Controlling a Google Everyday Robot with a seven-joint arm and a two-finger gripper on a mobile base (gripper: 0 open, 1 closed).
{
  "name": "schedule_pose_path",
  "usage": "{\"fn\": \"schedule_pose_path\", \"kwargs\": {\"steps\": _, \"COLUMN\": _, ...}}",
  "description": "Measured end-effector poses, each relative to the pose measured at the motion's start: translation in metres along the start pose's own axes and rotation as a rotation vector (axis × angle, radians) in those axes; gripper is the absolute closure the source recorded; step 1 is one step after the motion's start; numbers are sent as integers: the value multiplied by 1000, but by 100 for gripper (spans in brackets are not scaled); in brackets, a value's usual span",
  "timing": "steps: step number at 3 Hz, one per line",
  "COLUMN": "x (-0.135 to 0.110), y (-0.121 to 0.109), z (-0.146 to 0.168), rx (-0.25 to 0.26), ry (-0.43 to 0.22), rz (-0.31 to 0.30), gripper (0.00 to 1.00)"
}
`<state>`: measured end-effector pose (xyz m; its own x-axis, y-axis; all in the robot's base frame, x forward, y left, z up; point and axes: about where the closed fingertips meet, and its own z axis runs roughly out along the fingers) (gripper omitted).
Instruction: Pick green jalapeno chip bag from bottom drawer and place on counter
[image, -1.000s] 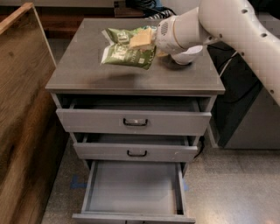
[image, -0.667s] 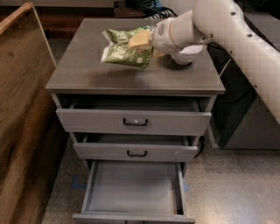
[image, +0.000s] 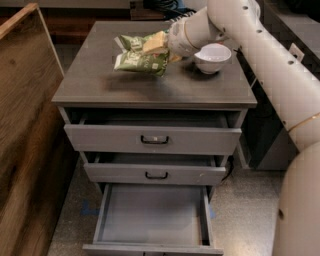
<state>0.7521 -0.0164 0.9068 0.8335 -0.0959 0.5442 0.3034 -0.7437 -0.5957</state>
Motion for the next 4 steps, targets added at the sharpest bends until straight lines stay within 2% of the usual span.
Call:
{"fn": "schedule_pose_path", "kwargs": {"steps": 2, "x": 8, "y": -11, "z": 23, "rx": 10, "ry": -64, "rz": -41, "gripper": 12}}
{"fn": "schedule_pose_path", "kwargs": {"steps": 3, "x": 9, "y": -12, "z": 23, "rx": 11, "ry": -65, "rz": -41, "gripper": 0}}
{"fn": "schedule_pose_path", "kwargs": {"steps": 4, "x": 9, "y": -12, "z": 23, "rx": 11, "ry": -65, "rz": -41, "gripper": 0}}
